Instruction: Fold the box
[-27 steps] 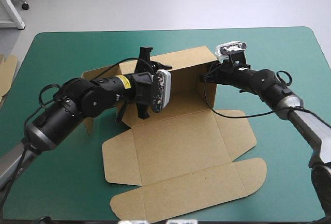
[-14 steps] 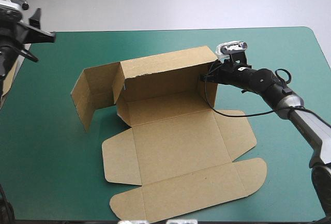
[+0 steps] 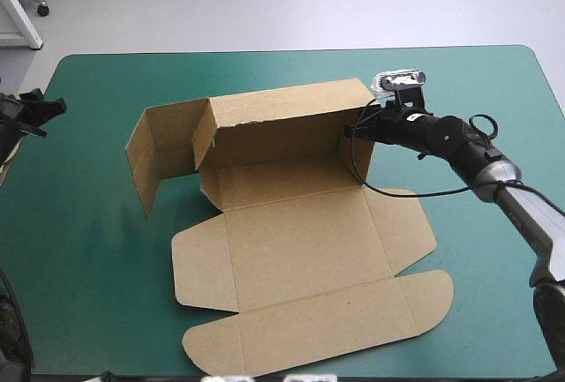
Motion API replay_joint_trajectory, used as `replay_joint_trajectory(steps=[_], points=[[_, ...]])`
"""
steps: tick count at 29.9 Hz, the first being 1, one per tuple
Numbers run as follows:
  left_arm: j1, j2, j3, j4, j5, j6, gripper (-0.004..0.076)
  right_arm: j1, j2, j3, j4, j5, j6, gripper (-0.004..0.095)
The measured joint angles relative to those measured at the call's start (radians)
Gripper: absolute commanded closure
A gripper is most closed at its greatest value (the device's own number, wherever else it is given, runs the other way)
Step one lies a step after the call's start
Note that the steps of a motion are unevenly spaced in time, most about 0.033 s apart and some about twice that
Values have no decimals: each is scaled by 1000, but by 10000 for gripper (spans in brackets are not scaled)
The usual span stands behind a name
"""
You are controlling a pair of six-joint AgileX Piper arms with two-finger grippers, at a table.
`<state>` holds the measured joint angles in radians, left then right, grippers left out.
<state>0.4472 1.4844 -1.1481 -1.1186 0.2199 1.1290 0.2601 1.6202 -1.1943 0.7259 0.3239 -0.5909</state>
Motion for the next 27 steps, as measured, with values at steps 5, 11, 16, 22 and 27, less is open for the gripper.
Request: replay_joint_trajectory(steps=[5, 11, 16, 22, 27], points=[[3, 18, 64, 86, 100, -195, 401, -25, -4, -6, -13, 47, 30, 939], [3, 32, 65, 418, 324, -462, 412, -33, -3, -43, -82, 116, 87, 939], [3, 32, 65, 664, 460, -631, 435, -33, 2, -103, -210, 204, 187, 940], [3, 32, 65, 701, 527, -724, 435, -33, 14, -198, -306, 338, 260, 940], [3, 32, 65, 698, 571, -732, 435, -33, 24, -300, -395, 475, 310, 940]])
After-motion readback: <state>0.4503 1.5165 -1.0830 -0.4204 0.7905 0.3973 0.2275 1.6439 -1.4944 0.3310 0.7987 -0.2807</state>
